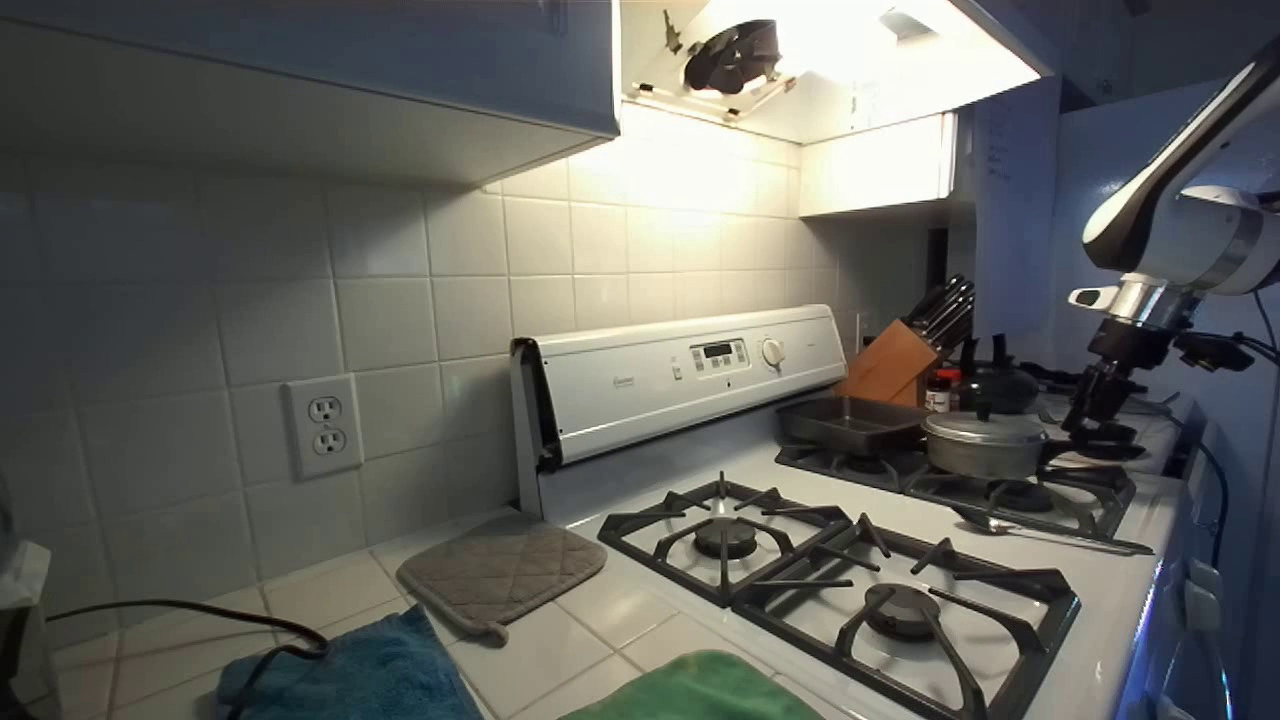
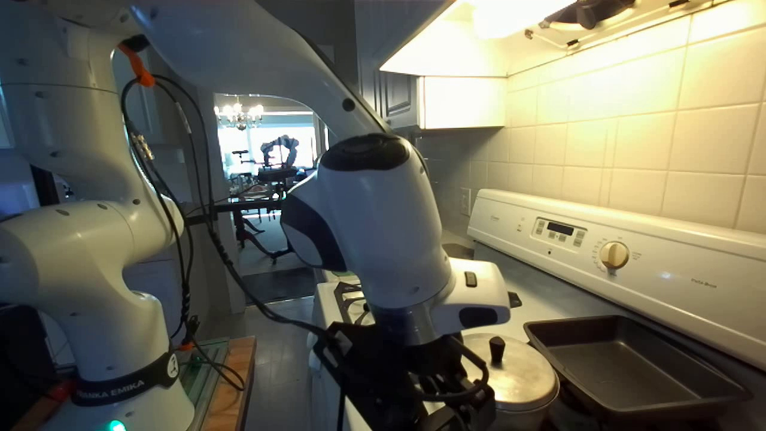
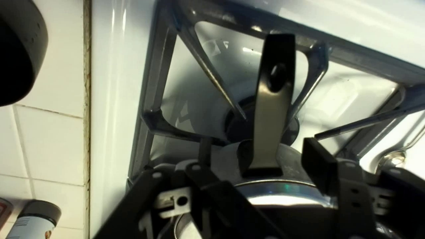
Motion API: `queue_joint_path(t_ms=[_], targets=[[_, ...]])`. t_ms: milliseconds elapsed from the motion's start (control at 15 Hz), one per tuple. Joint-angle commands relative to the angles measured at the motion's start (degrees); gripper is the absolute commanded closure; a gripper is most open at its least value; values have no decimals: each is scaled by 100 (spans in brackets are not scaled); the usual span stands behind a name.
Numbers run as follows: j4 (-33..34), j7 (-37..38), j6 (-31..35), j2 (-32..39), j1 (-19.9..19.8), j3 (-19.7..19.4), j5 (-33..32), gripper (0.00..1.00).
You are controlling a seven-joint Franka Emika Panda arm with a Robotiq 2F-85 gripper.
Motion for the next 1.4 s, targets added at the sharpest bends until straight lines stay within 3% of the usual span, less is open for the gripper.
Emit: queue_joint_path(t_ms=[0, 733, 1000, 1333], targets=[[46, 101, -49, 80, -8, -15, -323, 1], [199, -119, 384, 633, 103, 225, 316, 0], [240, -471, 589, 739, 92, 442, 1186, 43], [309, -868, 776, 906, 74, 619, 1775, 77]])
